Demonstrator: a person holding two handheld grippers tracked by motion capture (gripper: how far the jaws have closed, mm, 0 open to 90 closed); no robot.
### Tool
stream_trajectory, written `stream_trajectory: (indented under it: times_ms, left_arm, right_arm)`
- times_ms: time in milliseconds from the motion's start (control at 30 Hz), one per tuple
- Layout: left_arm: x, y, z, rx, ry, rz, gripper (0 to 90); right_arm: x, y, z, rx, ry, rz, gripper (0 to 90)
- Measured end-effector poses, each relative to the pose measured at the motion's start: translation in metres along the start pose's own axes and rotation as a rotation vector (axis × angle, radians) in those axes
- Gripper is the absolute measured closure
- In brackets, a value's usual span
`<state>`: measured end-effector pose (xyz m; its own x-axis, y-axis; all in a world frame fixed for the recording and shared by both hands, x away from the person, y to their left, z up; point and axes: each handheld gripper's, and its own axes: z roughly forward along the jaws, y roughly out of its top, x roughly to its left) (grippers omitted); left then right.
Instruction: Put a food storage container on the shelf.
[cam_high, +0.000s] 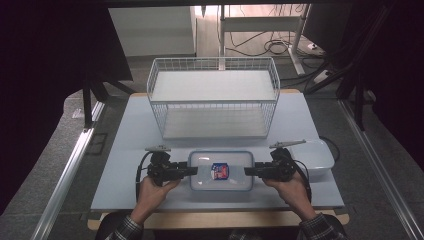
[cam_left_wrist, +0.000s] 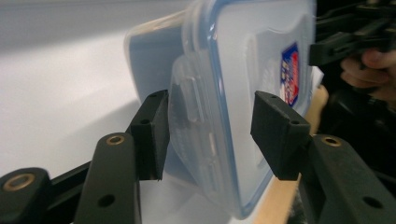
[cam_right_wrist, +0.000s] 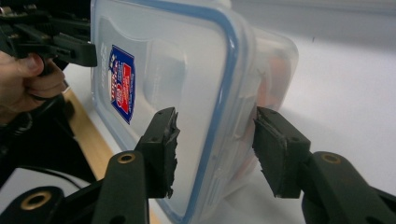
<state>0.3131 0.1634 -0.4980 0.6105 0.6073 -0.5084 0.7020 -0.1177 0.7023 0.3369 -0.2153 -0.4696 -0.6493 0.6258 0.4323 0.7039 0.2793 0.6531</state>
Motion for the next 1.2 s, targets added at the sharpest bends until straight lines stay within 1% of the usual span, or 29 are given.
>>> stream_trajectory:
  times_ms: [67,133,233,367,500,567,767,900,1033,1200]
  left_arm:
    - [0.004,0.001,-0.001,-0.014,-0.001,-0.01,48.5]
    - [0.007,0.003,-0.002,-0.026,-0.001,-0.021,48.8]
    - [0.006,0.008,-0.006,-0.041,0.003,0.001,48.9]
    - [0.003,0.015,-0.01,-0.06,0.006,0.009,48.9]
    - [0.001,0.024,-0.016,-0.071,0.013,0.022,49.0]
    - [0.0,0.03,-0.019,-0.077,0.015,0.027,49.3]
    - [-0.002,0.052,-0.028,-0.094,0.03,0.046,49.3]
    - [-0.005,0.069,-0.036,-0.102,0.04,0.06,49.3]
    - [-0.008,0.087,-0.044,-0.121,0.051,0.072,49.2]
    - [-0.01,0.106,-0.054,-0.156,0.052,0.069,49.1]
  right_arm:
    - [0.002,0.003,0.002,-0.014,-0.015,-0.021,51.3]
    - [0.003,0.004,0.004,-0.022,-0.022,-0.031,51.3]
    - [0.004,0.007,0.004,-0.045,-0.021,-0.042,51.3]
    - [0.006,0.013,0.0,-0.076,-0.024,-0.07,51.5]
    - [0.008,0.022,-0.004,-0.105,-0.015,-0.078,52.0]
    - [0.008,0.028,-0.006,-0.131,-0.004,-0.071,52.4]
    - [0.009,0.049,-0.011,-0.153,0.002,-0.082,52.5]
    - [0.011,0.064,-0.015,-0.175,0.005,-0.096,52.6]
    - [0.014,0.081,-0.021,-0.193,0.006,-0.106,52.5]
    - [0.018,0.103,-0.027,-0.213,0.008,-0.119,52.6]
